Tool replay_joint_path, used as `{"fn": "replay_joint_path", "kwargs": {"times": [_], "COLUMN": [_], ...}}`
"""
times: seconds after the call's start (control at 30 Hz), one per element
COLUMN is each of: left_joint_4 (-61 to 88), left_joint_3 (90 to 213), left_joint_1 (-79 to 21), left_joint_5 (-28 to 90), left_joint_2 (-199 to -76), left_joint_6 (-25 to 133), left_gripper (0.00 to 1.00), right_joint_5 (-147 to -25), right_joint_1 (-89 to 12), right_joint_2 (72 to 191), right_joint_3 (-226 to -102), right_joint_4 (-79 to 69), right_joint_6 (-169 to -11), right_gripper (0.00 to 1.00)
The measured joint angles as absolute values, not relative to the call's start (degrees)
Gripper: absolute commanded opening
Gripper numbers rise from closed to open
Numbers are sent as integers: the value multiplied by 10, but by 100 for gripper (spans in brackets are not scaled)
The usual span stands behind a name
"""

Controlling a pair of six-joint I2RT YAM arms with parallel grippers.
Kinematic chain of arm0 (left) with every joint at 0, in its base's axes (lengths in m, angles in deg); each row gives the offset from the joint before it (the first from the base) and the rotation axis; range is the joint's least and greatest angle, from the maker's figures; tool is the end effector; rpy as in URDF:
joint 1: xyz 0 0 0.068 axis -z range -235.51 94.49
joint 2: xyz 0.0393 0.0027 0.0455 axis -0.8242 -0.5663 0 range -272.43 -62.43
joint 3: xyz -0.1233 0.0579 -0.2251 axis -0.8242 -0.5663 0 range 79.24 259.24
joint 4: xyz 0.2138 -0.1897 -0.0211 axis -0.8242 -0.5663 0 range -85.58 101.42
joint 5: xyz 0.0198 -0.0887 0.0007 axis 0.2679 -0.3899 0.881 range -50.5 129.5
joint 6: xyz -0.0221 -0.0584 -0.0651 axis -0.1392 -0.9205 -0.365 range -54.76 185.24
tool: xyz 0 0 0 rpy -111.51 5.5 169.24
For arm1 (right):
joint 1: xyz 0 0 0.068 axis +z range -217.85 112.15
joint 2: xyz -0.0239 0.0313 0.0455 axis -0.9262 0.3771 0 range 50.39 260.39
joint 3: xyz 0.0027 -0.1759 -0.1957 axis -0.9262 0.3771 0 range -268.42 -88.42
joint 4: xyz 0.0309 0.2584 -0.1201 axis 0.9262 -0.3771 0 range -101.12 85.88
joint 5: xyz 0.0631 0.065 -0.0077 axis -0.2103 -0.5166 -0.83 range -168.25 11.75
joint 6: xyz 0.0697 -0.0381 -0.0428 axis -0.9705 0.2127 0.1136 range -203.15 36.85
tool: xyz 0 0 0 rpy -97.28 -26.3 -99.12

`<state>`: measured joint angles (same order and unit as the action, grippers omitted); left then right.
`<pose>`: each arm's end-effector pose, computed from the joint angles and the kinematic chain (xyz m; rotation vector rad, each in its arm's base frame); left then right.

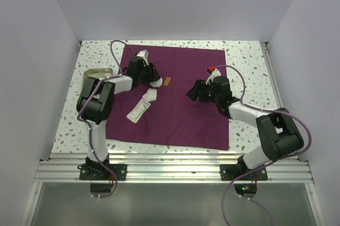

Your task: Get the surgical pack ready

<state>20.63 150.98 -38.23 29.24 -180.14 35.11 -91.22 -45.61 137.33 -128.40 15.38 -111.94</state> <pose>0.4664 -0.1602 0.0930 -0.1530 2.2746 -0.6460 0.3366 0.1571 0.1391 -0.0249 2.1297 0.7738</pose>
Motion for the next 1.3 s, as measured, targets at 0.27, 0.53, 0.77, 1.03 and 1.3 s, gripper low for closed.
{"fn": "replay_joint_path", "kwargs": {"times": [0.27,0.53,0.77,1.03,1.3], "left_joint_4": [222,225,195,162,164], "left_joint_3": [1514,1515,1502,1462,1318], "left_joint_1": [-382,-382,-382,-393,-548], "left_joint_5": [292,291,309,359,376], "left_joint_2": [-1819,-1822,-1750,-1608,-1456], "left_joint_6": [343,344,351,373,371], "left_gripper": [18,0,0,0,0], "right_joint_5": [-912,-912,-912,-912,-913], "right_joint_1": [-456,-456,-456,-456,-454], "right_joint_2": [1373,1373,1373,1373,1373], "right_joint_3": [-1284,-1284,-1284,-1284,-1284], "right_joint_4": [154,154,154,153,153], "right_joint_6": [-1119,-1118,-1117,-1116,-1116], "right_gripper": [68,68,68,68,68]}}
